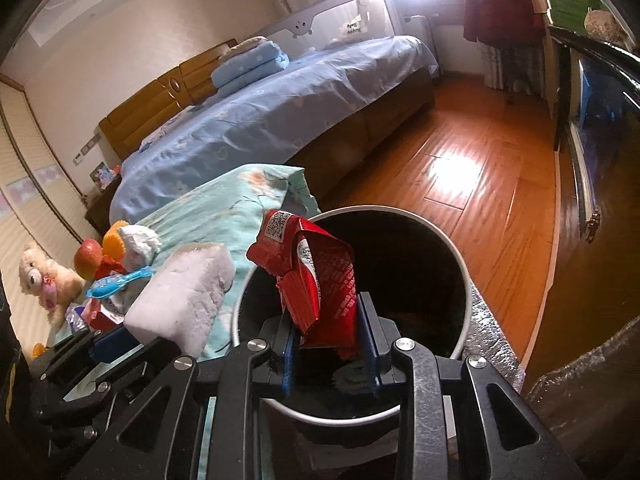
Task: Collect trash
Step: 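Carry the red bag and white sponge block over the black trash bin, then open the right gripper over the bin while the left opens, dropping the sponge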
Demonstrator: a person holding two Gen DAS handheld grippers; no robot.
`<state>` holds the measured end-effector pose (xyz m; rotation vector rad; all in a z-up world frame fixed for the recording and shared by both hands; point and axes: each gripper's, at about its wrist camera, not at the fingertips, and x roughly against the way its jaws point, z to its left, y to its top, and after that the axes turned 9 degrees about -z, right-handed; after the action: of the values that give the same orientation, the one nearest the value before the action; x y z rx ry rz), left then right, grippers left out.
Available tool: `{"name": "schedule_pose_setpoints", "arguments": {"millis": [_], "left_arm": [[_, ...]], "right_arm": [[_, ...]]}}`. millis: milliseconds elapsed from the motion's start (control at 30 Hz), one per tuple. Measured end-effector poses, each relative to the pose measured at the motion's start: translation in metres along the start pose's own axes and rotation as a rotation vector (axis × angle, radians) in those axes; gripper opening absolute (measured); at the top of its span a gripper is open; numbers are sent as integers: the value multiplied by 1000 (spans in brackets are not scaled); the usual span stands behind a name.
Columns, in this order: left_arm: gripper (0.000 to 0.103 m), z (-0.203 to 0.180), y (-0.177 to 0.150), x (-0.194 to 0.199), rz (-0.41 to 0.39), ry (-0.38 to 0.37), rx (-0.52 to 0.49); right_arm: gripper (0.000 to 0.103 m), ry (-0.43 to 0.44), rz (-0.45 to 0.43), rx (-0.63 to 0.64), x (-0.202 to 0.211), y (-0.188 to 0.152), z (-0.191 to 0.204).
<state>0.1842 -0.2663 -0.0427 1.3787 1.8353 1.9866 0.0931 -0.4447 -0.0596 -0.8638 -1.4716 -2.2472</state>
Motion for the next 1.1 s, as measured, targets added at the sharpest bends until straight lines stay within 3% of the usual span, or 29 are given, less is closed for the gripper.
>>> {"name": "schedule_pose_setpoints", "arguments": {"millis": [500, 667, 733, 933, 1100], "left_arm": [[40, 3, 9, -31, 31, -14, 26], [44, 1, 11, -36, 41, -22, 22], [49, 2, 11, -36, 44, -18, 19], [61, 9, 3, -17, 23, -3, 40], [64, 21, -15, 9, 12, 31, 75]], "right_arm": [[29, -39, 31, -24, -17, 4, -20], [44, -47, 39, -36, -19, 5, -24], [60, -49, 41, -50, -19, 5, -28], [68, -38, 22, -69, -11, 4, -30], [69, -7, 18, -71, -8, -2, -17]]}}
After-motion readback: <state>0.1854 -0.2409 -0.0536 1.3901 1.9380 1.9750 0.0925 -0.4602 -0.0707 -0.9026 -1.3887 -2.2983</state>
